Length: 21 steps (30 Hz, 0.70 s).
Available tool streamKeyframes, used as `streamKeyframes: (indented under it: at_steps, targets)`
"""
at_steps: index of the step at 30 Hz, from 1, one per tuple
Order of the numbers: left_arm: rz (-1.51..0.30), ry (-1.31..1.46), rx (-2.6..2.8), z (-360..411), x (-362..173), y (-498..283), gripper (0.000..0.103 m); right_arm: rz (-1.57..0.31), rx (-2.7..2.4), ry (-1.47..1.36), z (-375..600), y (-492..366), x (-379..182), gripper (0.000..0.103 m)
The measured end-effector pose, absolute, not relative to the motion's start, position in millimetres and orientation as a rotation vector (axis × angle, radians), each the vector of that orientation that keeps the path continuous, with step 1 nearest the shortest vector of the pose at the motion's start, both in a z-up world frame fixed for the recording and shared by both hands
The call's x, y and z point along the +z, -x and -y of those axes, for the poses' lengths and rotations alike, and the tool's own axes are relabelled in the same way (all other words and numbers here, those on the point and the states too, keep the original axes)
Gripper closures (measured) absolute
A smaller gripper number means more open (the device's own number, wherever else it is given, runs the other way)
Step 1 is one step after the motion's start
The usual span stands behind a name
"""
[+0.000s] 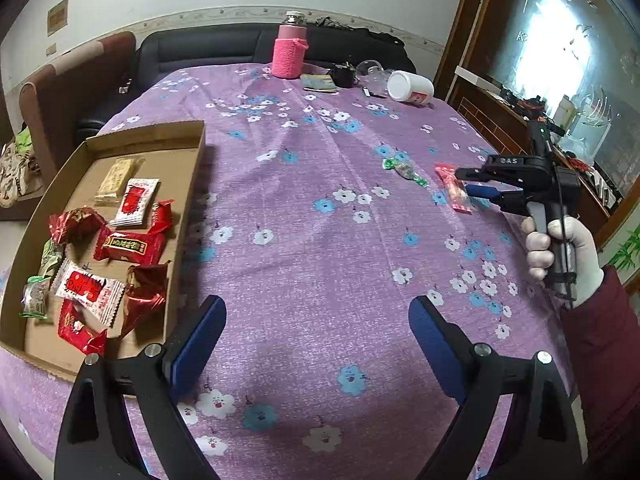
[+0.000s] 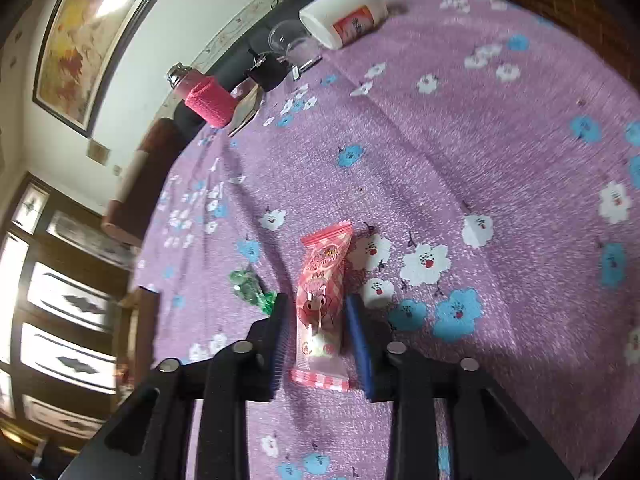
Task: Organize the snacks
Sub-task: 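Grasp the pink cartoon packet with right tool while left tool grasps green sweet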
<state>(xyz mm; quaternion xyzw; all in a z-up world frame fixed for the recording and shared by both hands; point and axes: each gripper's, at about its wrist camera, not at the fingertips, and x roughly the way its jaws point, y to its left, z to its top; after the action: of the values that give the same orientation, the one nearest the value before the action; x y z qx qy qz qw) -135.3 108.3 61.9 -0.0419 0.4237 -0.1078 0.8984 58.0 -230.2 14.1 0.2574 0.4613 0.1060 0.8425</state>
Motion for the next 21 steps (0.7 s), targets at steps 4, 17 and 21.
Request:
streamKeyframes:
  at_steps: [4,17,21]
  targets:
    - [-0.879,0.090,-0.237,-106.6,65.4,133.5,0.011,-0.928,0.171,-0.445,210.1,-55.7,19.2,0.047]
    - [-0.861,0.107,-0.341,-63.7,101.3,46.8,0.011,-0.874,0.079,-0.295,195.5,-54.6,12.8,0.079]
    - [-0.922,0.127,-0.408,-28.8,88.8,1.8,0.011,-0.837,0.089,-0.387,217.0,-51.1,18.7,0.079]
